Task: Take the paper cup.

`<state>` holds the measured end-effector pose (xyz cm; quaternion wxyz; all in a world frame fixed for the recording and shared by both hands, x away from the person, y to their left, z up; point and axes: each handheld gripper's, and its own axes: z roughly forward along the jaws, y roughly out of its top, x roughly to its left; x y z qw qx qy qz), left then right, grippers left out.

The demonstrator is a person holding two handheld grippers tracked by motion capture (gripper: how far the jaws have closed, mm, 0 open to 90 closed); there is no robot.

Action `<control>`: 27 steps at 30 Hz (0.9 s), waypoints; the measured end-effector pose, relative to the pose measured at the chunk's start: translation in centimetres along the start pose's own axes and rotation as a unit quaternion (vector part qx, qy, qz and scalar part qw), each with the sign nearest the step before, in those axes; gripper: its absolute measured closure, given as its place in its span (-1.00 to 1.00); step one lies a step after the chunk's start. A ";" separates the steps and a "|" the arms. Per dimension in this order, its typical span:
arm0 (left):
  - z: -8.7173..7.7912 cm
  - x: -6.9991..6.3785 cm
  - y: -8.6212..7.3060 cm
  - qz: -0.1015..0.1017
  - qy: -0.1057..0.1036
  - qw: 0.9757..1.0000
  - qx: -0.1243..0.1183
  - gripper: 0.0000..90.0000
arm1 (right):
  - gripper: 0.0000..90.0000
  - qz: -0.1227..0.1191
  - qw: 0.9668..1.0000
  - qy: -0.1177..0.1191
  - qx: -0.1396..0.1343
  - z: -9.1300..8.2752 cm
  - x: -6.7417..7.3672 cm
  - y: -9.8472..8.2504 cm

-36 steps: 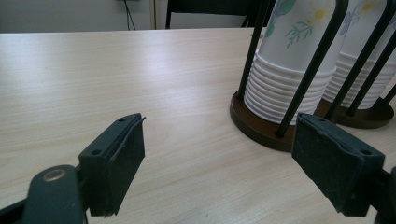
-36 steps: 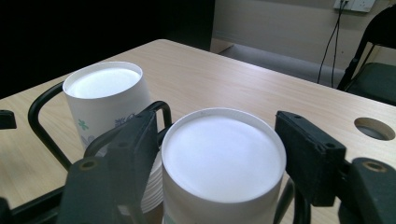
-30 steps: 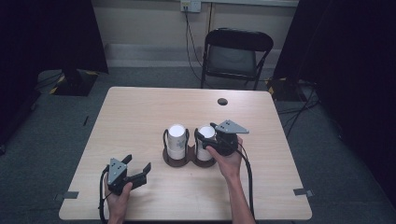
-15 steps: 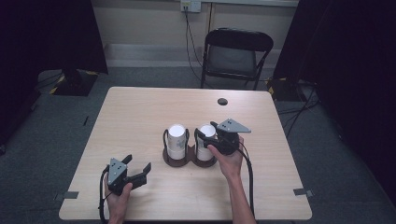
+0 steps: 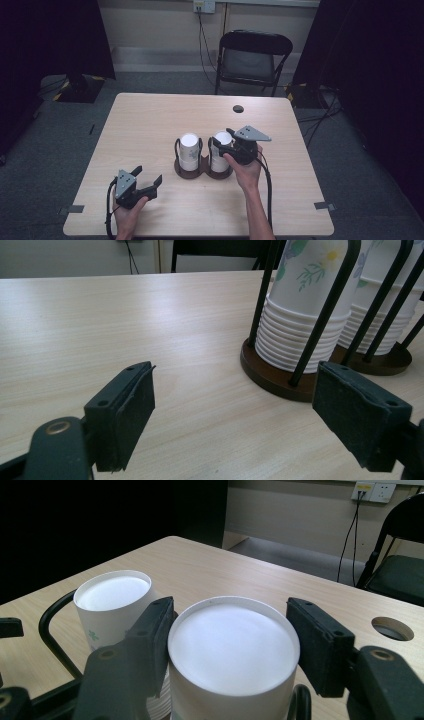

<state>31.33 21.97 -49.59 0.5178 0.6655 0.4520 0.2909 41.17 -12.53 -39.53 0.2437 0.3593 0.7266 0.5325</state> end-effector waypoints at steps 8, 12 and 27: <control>0.0 0.0 0.0 -0.001 0.001 1.000 0.002 -0.63 | -0.17 0.003 1.000 -0.001 0.002 -0.1 0.1 0.4; 0.1 0.0 0.0 -0.001 0.003 1.000 0.005 -0.63 | -0.17 0.006 1.000 -0.002 0.000 -0.2 0.1 0.6; 0.1 -0.1 0.0 -0.005 -0.013 1.000 0.008 -0.64 | -0.17 0.015 1.000 0.000 -0.019 -1.2 0.0 1.7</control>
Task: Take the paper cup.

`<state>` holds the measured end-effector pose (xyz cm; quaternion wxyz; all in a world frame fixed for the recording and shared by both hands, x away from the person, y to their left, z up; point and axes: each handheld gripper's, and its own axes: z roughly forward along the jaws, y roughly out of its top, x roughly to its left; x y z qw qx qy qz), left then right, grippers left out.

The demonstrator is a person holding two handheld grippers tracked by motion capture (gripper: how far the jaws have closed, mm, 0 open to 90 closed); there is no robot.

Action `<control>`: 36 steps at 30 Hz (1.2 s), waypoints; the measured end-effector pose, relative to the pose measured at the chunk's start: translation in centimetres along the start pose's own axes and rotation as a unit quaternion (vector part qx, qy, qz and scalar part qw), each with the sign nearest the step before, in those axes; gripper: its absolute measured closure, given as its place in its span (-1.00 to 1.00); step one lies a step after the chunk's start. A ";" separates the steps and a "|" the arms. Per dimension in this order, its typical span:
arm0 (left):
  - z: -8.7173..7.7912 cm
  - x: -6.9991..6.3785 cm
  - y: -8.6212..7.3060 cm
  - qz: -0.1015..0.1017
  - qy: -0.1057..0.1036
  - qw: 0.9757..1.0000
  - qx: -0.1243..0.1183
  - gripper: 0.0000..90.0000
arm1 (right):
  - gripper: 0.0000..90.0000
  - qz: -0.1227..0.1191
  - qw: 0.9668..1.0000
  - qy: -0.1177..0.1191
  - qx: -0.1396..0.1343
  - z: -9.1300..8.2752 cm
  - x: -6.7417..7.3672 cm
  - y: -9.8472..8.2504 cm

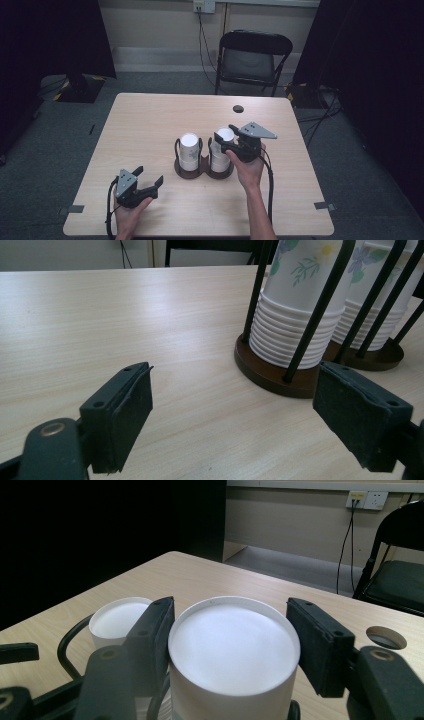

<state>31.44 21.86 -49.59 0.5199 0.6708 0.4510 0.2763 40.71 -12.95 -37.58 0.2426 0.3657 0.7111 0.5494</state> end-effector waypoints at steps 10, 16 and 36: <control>-0.1 0.0 0.0 -0.002 -0.001 1.000 -0.005 -0.58 | -0.16 0.004 1.000 -0.002 -0.011 -0.5 0.0 0.8; -0.1 0.1 0.0 -0.005 -0.001 1.000 -0.005 -0.59 | -0.16 0.003 1.000 0.000 -0.016 -0.8 0.1 1.3; -0.1 0.1 0.0 -0.002 -0.010 1.000 -0.005 -0.53 | -0.16 0.020 0.999 0.003 -0.040 -1.5 0.2 2.2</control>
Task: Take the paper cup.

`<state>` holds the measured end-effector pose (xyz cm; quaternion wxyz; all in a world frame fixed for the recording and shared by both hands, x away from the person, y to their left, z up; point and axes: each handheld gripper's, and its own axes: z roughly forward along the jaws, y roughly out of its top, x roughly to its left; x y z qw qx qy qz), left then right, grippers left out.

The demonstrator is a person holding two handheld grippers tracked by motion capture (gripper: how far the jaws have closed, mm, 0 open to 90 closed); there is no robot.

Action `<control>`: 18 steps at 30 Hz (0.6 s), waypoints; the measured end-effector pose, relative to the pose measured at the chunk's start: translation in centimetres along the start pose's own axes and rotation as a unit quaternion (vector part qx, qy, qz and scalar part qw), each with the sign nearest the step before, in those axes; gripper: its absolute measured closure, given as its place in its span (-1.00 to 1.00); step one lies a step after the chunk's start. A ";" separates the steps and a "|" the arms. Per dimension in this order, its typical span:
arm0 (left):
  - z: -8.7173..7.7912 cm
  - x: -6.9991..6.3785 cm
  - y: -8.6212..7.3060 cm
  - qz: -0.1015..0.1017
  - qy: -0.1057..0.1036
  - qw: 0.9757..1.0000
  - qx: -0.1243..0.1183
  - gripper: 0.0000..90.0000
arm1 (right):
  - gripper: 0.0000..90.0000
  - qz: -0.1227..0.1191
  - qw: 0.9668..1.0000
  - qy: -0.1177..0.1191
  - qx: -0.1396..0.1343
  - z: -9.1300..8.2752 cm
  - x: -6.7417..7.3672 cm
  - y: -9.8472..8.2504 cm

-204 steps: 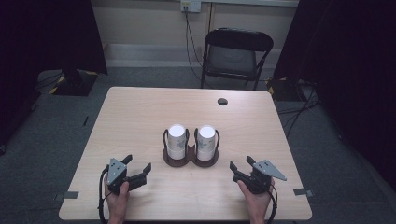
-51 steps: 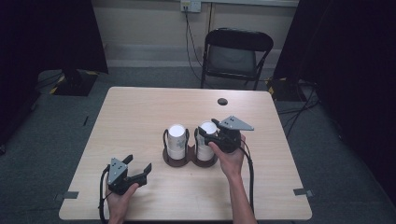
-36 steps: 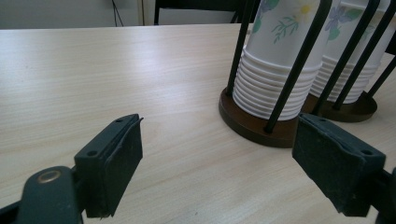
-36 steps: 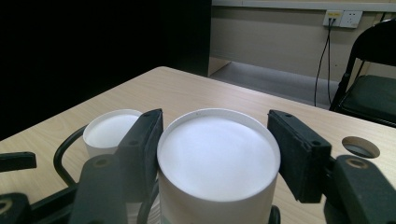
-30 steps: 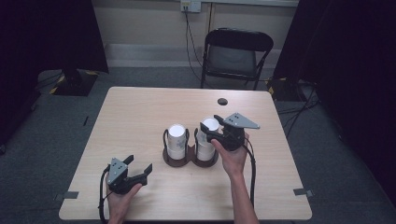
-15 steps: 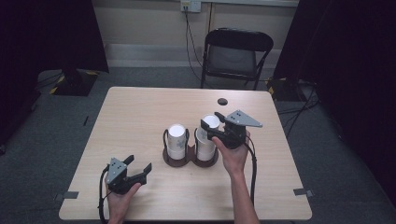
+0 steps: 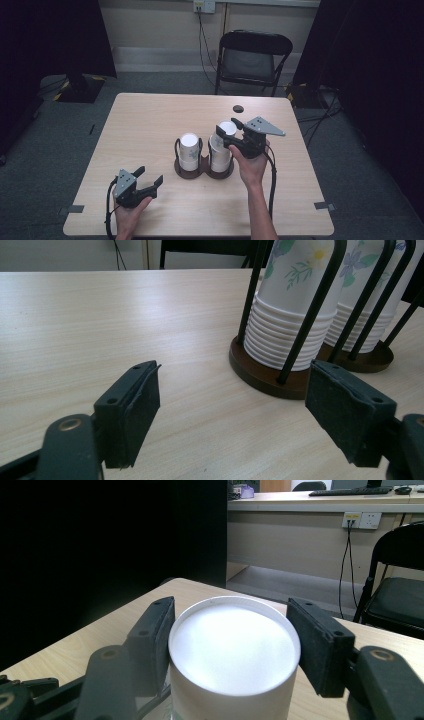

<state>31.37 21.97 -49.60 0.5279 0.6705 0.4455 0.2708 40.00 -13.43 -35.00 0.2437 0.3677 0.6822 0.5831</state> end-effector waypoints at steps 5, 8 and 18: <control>0.0 0.1 0.0 0.001 -0.005 1.000 0.002 -0.54 | -0.16 0.010 1.000 -0.002 -0.008 -0.5 -0.3 0.1; 0.1 0.2 0.0 -0.007 -0.007 1.000 0.000 -0.55 | -0.16 0.021 1.000 0.003 -0.015 -0.9 -0.4 0.1; 0.4 0.1 0.1 -0.002 -0.021 1.000 0.000 -0.47 | -0.16 0.054 0.998 0.010 -0.041 -3.2 -0.9 0.0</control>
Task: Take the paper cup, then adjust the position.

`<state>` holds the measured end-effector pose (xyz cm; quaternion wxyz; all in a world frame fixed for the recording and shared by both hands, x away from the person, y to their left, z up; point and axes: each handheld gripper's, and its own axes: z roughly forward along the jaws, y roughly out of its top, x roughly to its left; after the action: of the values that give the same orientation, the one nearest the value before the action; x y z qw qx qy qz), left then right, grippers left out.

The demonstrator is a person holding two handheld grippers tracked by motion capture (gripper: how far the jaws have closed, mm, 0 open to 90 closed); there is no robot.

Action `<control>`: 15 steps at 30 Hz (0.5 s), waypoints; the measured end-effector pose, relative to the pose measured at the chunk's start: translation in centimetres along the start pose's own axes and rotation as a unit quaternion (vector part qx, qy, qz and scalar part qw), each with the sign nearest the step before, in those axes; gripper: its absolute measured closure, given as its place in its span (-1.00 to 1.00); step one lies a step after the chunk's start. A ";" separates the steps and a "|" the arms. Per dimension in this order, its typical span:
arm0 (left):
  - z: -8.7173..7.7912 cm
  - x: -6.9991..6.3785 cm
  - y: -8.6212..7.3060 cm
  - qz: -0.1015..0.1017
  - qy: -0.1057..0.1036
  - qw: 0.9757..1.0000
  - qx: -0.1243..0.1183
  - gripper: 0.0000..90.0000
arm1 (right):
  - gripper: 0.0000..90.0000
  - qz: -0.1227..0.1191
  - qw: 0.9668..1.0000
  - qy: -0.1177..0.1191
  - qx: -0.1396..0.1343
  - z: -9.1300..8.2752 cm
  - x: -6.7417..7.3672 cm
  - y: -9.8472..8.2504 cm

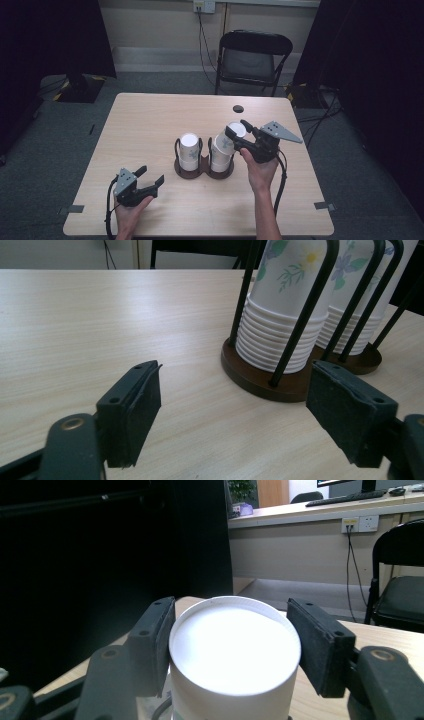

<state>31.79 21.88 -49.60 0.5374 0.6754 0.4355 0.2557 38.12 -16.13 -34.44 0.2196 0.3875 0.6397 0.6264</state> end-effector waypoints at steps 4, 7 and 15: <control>0.0 -0.1 0.1 -0.004 -0.007 1.000 -0.004 -0.45 | -0.16 0.013 1.000 0.002 -0.008 -0.8 -0.1 -0.1; -0.1 -0.2 0.2 -0.009 -0.019 1.000 -0.007 -0.45 | -0.16 0.019 1.000 0.002 -0.005 -1.4 -0.1 -0.4; 0.4 -1.8 0.8 -0.001 -0.052 0.998 -0.021 -0.41 | -0.16 0.039 0.999 0.006 -0.005 -2.7 0.0 -1.4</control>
<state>31.45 20.05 -48.73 0.5739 0.6758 0.4021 0.2285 35.70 -17.71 -35.43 0.1937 0.4073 0.6221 0.6400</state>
